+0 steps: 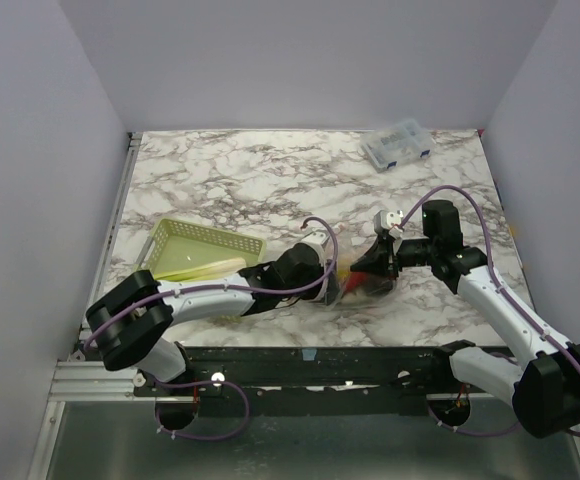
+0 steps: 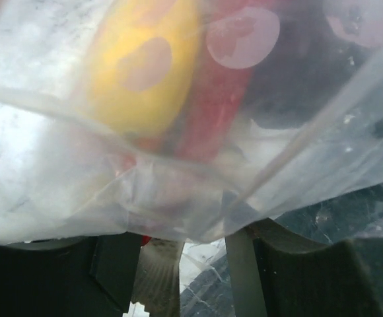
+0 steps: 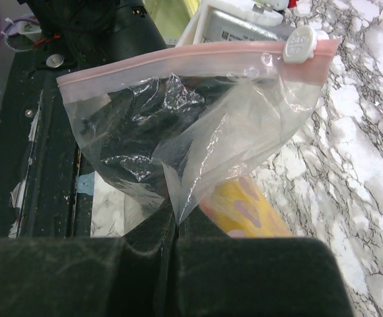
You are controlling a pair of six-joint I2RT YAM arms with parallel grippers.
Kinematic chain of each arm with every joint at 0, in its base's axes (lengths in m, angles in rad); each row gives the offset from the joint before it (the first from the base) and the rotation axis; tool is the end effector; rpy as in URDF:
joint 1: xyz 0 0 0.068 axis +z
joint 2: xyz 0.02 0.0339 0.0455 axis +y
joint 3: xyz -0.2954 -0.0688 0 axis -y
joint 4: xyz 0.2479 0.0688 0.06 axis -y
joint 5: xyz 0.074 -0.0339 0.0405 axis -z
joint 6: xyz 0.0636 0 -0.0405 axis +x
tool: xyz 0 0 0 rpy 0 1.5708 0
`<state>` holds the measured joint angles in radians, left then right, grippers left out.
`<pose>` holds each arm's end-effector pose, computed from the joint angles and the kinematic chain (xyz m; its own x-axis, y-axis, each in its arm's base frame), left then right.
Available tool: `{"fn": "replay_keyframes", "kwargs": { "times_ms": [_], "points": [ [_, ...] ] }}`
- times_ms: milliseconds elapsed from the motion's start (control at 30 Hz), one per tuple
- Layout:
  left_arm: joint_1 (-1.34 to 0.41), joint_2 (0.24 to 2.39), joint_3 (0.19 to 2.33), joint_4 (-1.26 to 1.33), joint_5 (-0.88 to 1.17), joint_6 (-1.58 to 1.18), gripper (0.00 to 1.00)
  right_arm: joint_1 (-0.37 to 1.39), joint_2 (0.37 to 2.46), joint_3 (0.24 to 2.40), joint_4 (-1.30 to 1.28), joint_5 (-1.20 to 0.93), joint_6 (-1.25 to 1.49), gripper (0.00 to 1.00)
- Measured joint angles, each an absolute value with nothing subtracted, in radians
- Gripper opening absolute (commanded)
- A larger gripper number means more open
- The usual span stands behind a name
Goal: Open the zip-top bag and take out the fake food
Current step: Pick up the fake vegetable from the zipper food storage bag.
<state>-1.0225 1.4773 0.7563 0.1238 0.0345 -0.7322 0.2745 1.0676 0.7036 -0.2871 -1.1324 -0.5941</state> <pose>0.1712 -0.2845 0.2117 -0.7981 0.0249 -0.6020 0.4494 0.6901 -0.5672 0.1874 0.1126 0.2789 -0.0310 -0.2556 -0.9663 -0.9963 0.0849 0.0095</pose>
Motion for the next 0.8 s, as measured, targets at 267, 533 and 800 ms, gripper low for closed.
{"fn": "replay_keyframes", "kwargs": {
  "times_ms": [267,533,800],
  "points": [
    [-1.029,1.515,0.774,0.096,0.033,-0.694,0.56,0.274,1.068,0.703,-0.287,-1.132,-0.594,0.00],
    [-1.029,1.550,0.778,0.099,0.032,-0.678,0.54,0.274,1.068,0.701,-0.287,-1.133,-0.594,0.00],
    [-1.030,1.600,0.794,0.115,-0.009,-0.685,0.48,0.274,1.069,0.698,-0.289,-1.133,-0.594,0.00]
  ]
}}
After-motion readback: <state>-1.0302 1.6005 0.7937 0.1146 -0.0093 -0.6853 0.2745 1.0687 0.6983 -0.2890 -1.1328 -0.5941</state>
